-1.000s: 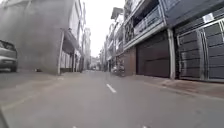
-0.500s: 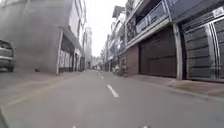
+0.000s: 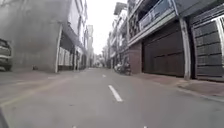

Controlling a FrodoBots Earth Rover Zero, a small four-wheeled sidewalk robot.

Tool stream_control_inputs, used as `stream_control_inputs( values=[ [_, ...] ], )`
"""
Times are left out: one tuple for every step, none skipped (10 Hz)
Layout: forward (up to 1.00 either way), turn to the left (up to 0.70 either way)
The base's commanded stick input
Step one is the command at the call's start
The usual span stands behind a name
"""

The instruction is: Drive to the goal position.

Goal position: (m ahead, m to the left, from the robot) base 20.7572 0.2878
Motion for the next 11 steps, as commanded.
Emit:
stream_control_inputs(
  values=[
    [0.85,0.0],
    [0.85,0.0],
    [0.85,0.0],
    [0.85,0.0],
    [0.85,0.0],
    [0.85,0.0],
    [0.85,0.0],
    [0.85,0.0],
    [0.85,0.0],
    [0.85,0.0],
    [0.85,0.0]
  ],
)
